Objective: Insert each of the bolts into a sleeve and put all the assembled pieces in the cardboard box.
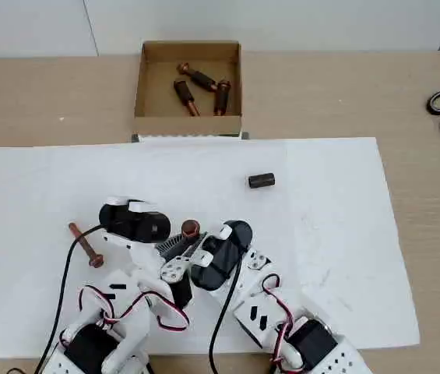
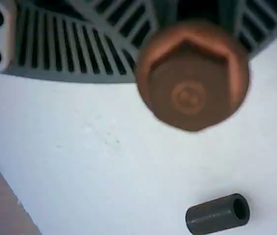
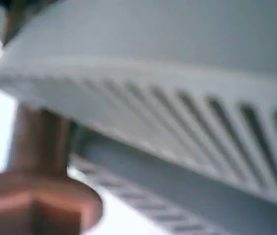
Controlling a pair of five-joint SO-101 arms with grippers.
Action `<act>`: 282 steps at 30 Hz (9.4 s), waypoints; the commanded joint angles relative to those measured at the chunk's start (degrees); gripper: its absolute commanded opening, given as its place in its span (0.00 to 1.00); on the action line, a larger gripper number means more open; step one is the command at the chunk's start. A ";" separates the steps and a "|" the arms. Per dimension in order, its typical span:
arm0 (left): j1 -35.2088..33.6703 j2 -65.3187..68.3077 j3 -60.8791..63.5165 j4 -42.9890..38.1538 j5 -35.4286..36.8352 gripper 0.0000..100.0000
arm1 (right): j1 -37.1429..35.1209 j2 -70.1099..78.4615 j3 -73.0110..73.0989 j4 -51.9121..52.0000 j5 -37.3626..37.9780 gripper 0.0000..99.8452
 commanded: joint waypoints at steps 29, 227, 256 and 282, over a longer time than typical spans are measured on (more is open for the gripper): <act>-9.05 -0.09 -7.78 1.14 -10.29 0.14 | 0.31 -0.57 -0.53 -1.19 0.44 0.00; -38.51 -0.35 11.38 -6.42 -29.45 0.01 | 30.20 137.89 -114.64 39.78 62.59 0.03; -40.44 0.00 0.57 3.25 -34.55 0.01 | 43.30 89.01 -107.43 57.89 16.88 0.00; -48.18 70.51 -67.82 31.74 -42.90 0.01 | 59.47 46.73 -63.30 57.45 17.05 0.00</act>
